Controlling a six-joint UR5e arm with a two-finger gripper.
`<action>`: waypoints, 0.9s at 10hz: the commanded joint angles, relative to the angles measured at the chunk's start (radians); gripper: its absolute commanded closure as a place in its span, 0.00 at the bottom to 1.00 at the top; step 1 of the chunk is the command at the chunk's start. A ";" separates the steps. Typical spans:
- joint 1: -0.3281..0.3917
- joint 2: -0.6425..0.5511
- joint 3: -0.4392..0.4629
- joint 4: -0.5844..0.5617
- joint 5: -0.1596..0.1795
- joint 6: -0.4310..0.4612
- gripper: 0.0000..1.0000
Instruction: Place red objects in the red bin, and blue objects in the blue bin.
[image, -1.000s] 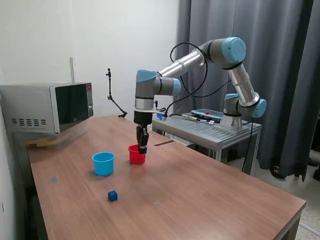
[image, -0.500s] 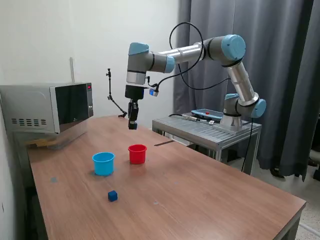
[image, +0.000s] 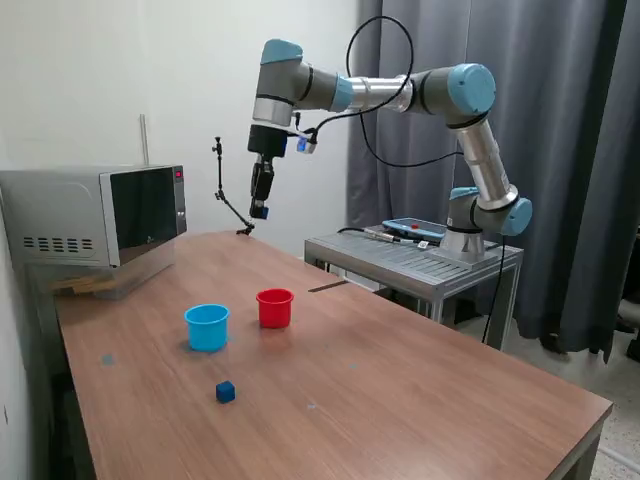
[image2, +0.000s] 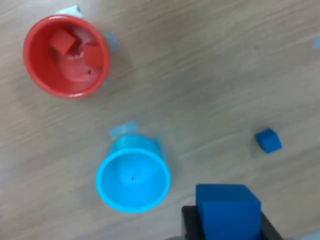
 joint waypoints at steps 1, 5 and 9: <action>-0.038 -0.006 -0.025 0.008 0.006 0.005 1.00; -0.101 0.004 -0.026 -0.003 0.009 0.045 1.00; -0.119 0.056 -0.051 -0.093 0.006 0.104 1.00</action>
